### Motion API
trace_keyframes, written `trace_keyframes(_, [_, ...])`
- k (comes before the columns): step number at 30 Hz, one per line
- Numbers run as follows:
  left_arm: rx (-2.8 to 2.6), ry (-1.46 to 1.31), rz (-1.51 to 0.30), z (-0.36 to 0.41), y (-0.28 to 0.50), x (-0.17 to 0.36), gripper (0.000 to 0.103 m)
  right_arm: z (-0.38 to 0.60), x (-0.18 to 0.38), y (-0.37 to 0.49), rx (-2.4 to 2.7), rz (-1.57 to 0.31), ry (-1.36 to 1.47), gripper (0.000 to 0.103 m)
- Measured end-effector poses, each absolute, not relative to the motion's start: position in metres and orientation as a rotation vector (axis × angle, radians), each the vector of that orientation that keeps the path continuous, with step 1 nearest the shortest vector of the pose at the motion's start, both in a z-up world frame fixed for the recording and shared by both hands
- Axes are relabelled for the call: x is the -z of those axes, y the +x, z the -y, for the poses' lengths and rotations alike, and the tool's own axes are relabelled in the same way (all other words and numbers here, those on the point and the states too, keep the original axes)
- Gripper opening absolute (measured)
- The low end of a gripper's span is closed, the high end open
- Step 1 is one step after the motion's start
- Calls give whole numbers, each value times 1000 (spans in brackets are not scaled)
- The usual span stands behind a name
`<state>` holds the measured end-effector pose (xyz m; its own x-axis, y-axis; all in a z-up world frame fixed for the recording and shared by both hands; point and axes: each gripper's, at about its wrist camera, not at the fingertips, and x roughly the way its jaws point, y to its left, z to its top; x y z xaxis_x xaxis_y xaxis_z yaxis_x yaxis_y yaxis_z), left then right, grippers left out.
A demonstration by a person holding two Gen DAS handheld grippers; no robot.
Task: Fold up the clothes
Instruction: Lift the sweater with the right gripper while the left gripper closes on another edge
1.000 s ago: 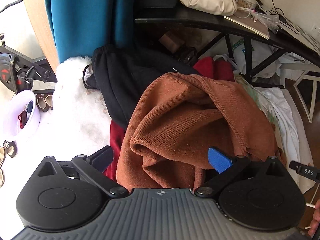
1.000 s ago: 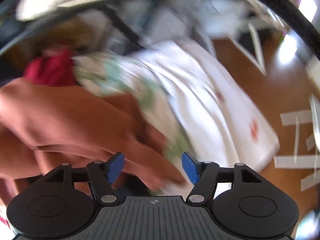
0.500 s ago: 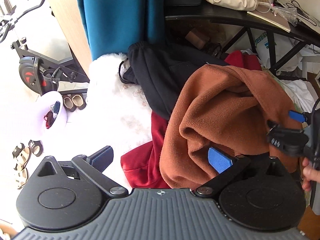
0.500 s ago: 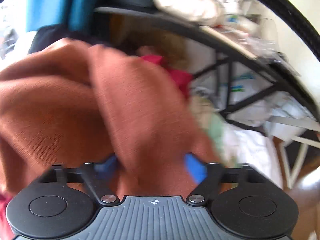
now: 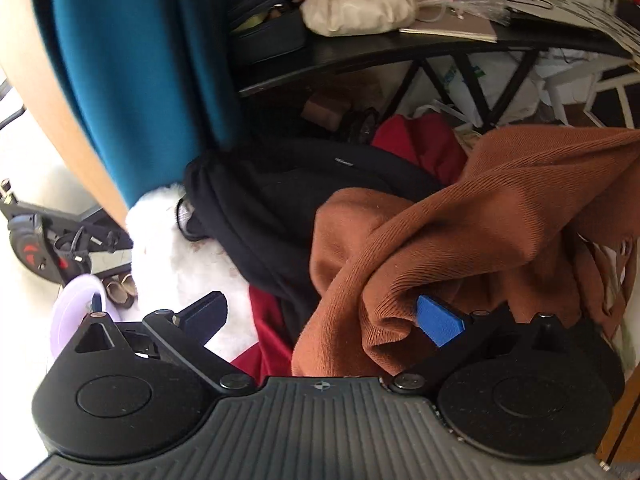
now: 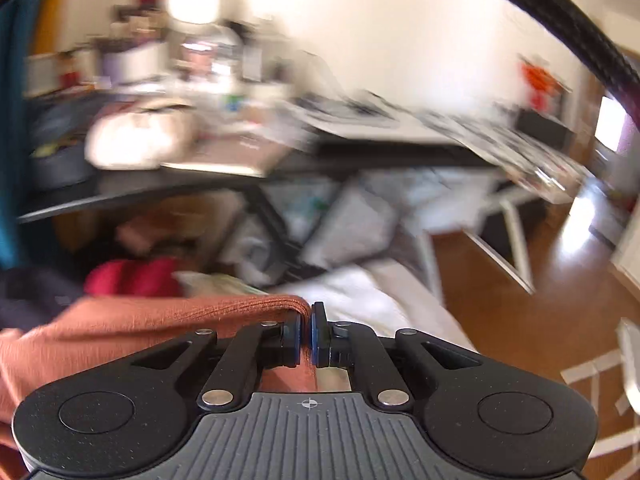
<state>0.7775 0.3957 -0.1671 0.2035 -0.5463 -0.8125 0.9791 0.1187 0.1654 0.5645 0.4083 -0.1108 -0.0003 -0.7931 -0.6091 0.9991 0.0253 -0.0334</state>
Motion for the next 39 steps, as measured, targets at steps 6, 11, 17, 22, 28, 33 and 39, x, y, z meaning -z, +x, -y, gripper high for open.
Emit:
trace_keyframes(6, [1488, 920, -652, -392, 733, 180, 103, -411, 152, 508, 1676, -625, 673, 4])
trace_keyframes(11, [1607, 929, -623, -391, 717, 178, 103, -423, 182, 476, 1755, -646, 830, 4])
trace_keyframes(17, [1641, 1032, -609, -384, 714, 194, 103, -436, 186, 474, 1759, -617, 815, 4])
trace_keyframes(22, [1688, 1067, -655, -381, 719, 213, 103, -426, 187, 477, 1757, -618, 817, 4])
trace_keyframes(28, [1603, 1221, -792, -385, 723, 244, 40, -422, 191, 479, 1759, -623, 874, 4])
trace_keyframes(33, [1637, 1130, -780, -402, 736, 219, 40, -421, 197, 478, 1754, -625, 887, 4])
trace_keyframes(39, [1627, 1133, -740, -405, 747, 221, 46, -413, 201, 481, 1752, -616, 931, 4])
